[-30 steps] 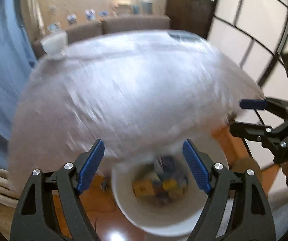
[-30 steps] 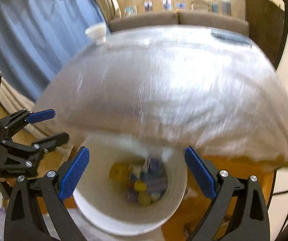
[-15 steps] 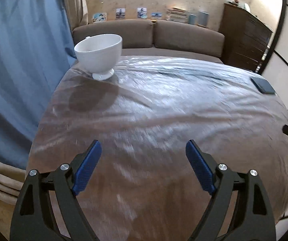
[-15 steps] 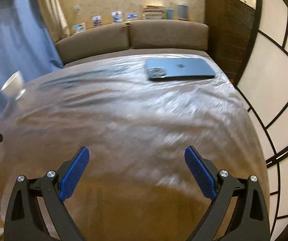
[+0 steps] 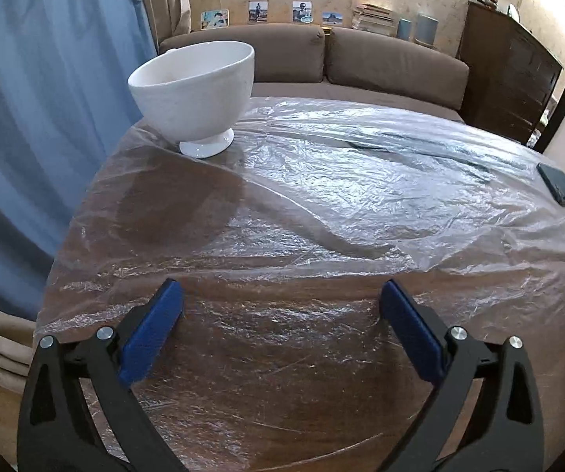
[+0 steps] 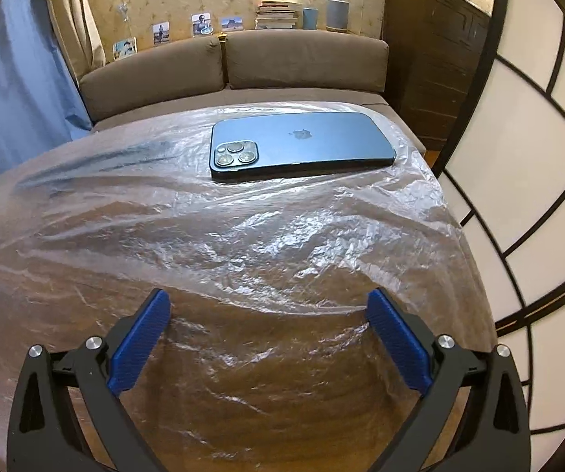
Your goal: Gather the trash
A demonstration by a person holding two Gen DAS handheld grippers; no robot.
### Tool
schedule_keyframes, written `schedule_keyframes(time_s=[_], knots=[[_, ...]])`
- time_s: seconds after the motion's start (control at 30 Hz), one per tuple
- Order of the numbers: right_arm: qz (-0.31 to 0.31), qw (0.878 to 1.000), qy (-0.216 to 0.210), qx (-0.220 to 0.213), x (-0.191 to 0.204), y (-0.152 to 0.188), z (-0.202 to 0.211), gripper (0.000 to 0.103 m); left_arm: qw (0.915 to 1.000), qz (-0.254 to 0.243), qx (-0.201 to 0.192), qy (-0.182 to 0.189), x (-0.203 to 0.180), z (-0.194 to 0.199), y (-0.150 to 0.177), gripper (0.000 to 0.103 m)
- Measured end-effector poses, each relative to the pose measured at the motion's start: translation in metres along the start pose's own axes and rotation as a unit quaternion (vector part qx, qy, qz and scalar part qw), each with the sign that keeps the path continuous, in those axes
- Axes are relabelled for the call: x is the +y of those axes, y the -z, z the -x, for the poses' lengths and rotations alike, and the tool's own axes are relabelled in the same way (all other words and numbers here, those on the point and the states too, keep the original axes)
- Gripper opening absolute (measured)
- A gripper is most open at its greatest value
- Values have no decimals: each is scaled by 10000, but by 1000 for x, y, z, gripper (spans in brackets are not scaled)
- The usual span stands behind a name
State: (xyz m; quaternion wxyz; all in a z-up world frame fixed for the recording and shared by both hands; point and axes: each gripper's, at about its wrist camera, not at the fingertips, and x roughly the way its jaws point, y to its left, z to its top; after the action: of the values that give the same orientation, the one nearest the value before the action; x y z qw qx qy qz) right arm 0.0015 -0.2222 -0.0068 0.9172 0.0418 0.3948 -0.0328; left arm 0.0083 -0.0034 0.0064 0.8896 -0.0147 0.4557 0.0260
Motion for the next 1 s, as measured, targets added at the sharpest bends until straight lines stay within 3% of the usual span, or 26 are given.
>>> schedule_keyframes(time_s=[1.0], knots=[[9,10000,22,5,4,2,-1,99,10000,-11,17,3,2,2,-3,102]])
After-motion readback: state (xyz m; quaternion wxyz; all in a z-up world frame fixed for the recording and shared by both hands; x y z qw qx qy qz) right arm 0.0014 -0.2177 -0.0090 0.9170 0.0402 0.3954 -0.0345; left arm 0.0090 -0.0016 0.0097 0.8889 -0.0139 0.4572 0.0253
